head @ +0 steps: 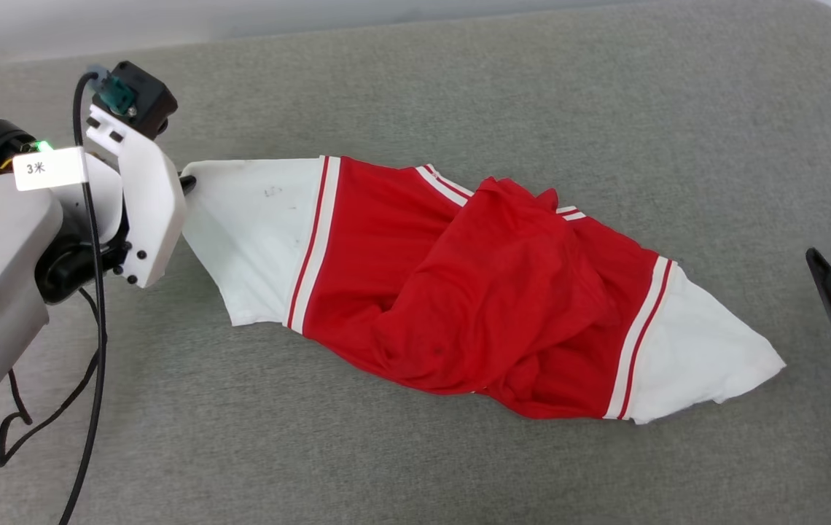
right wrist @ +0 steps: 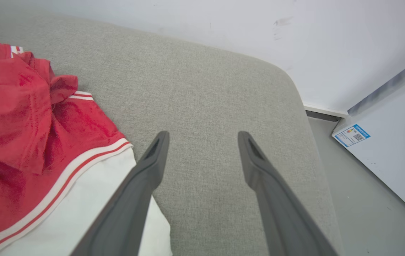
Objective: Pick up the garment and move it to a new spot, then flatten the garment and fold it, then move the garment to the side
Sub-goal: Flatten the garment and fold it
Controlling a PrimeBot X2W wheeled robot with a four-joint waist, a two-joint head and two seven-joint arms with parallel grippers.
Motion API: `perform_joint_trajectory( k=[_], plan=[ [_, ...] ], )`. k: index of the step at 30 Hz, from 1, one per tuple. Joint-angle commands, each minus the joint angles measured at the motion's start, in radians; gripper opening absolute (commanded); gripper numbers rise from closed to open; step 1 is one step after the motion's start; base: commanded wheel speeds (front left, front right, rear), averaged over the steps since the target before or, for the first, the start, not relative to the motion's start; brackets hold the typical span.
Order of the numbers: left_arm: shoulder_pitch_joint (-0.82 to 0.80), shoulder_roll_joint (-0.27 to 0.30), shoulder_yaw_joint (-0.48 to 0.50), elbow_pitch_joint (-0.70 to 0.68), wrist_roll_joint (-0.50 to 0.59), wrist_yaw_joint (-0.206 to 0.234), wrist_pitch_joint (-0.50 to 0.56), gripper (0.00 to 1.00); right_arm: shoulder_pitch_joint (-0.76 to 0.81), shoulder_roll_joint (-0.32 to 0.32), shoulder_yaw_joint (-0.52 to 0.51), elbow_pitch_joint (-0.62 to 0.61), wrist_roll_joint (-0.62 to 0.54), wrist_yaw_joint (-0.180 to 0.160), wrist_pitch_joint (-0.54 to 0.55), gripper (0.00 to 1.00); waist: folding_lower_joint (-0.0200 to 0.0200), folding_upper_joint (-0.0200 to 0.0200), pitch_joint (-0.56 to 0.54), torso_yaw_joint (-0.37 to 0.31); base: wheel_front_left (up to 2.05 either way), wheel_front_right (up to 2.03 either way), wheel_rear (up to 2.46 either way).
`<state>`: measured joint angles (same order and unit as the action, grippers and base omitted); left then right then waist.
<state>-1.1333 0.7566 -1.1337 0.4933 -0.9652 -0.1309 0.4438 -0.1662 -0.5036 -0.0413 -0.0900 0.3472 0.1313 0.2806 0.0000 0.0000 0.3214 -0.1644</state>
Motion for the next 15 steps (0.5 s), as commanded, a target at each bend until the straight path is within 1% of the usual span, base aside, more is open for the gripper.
perform_joint_trajectory(
  k=[1,5,8,11,15],
  plan=[
    [0.014,0.011,-0.005,-0.003,-0.004,0.002,-0.013,0.0,0.006,-0.02,0.011,-0.013,0.025,-0.001,0.033,1.0,0.0,0.0,-0.02,0.022,0.0,0.0,0.0],
    [0.02,0.029,-0.006,-0.021,-0.001,0.002,-0.055,0.0,0.024,-0.117,0.055,-0.048,0.111,-0.001,0.18,1.0,0.0,0.0,-0.036,0.047,0.0,0.0,0.0],
    [0.021,0.039,-0.005,-0.03,0.009,0.003,-0.077,0.0,0.031,-0.171,0.09,-0.061,0.168,-0.001,0.278,1.0,0.0,0.0,-0.043,0.067,0.0,0.0,0.0],
    [0.021,0.047,0.0,-0.042,0.013,0.006,-0.094,0.0,0.007,-0.209,0.132,-0.061,0.204,-0.001,0.36,1.0,0.0,0.0,-0.043,0.085,0.0,0.0,0.0],
    [0.018,0.048,0.0,-0.06,0.02,0.01,-0.104,0.0,-0.042,-0.235,0.205,-0.034,0.229,-0.001,0.449,1.0,0.0,0.0,-0.035,0.107,0.0,0.0,0.0]
  ],
)
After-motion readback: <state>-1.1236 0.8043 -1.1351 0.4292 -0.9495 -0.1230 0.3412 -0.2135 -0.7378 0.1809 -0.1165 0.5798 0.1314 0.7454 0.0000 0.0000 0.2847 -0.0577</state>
